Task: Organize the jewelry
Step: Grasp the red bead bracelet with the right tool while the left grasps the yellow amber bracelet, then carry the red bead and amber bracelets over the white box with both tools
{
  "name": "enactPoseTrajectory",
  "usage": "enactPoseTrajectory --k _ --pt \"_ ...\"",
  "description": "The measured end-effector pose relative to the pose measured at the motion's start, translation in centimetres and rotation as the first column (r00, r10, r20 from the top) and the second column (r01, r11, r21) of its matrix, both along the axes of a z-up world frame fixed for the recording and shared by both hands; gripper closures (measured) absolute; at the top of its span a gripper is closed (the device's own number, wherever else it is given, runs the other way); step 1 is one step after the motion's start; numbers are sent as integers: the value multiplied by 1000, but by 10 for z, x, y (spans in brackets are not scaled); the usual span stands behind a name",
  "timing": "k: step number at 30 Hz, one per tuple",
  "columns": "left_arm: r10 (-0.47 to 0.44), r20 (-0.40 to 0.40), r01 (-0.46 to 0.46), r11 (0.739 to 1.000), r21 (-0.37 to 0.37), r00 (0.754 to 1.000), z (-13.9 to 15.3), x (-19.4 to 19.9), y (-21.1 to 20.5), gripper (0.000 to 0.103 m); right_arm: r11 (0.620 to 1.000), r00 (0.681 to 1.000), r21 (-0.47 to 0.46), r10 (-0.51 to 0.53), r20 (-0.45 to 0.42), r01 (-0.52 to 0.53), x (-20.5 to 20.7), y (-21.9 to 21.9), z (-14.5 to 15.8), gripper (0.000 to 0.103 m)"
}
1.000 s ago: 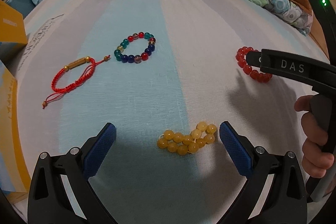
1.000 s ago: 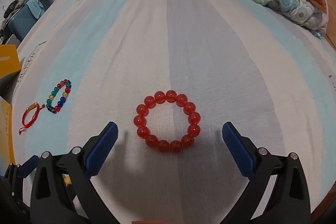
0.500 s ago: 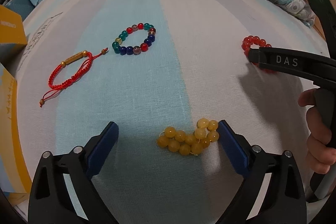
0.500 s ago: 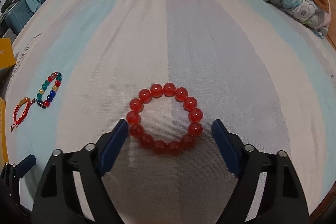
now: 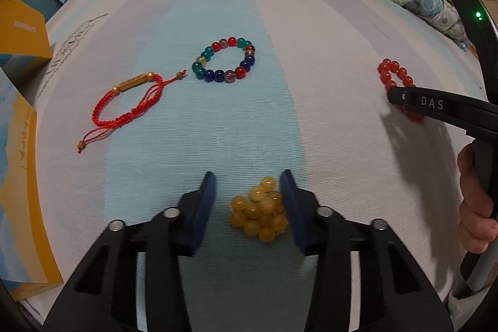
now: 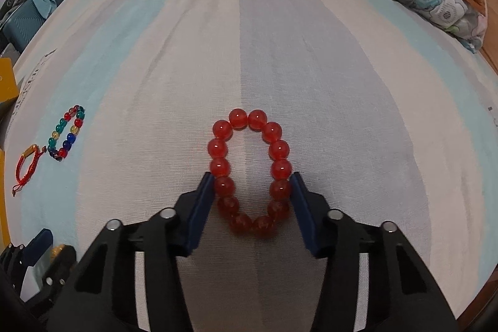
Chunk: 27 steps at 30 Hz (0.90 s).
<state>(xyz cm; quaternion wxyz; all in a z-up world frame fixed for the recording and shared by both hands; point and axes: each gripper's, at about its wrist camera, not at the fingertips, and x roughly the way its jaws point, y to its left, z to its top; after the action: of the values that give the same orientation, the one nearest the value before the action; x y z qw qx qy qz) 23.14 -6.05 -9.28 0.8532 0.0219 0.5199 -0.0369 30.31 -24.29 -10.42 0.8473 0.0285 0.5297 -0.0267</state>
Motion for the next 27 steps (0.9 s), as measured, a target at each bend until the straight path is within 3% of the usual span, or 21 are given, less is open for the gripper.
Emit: enactPoseTrajectory --k 5,8,10,13,14,15,27 --pt "9 -12 -10 1000 -15 1000 1 2 10 89 1000 1000 -15 -1 1 1 1 -1 1 66" --pt "2 -15 -3 999 -33 1000 4 1 15 94 1000 1000 -21 -7 3 7 0 -1 1 70" --pt "-1 -15 0 999 -37 1000 4 1 16 94 1000 1000 -24 -6 5 7 0 -1 1 77" --pt "-3 -14 3 999 -39 1000 5 0 16 94 1000 1000 -18 -13 11 13 -1 -3 2 78" --pt "-4 -13 4 999 -41 1000 6 -1 16 94 1000 1000 -17 -15 12 15 -2 -3 3 89" --pt "-5 -13 4 999 -42 1000 6 -2 16 94 1000 1000 -22 -21 12 21 -2 -4 3 90" --pt "-9 11 10 998 -67 1000 19 -9 20 94 999 998 4 -44 44 44 -7 -9 11 90"
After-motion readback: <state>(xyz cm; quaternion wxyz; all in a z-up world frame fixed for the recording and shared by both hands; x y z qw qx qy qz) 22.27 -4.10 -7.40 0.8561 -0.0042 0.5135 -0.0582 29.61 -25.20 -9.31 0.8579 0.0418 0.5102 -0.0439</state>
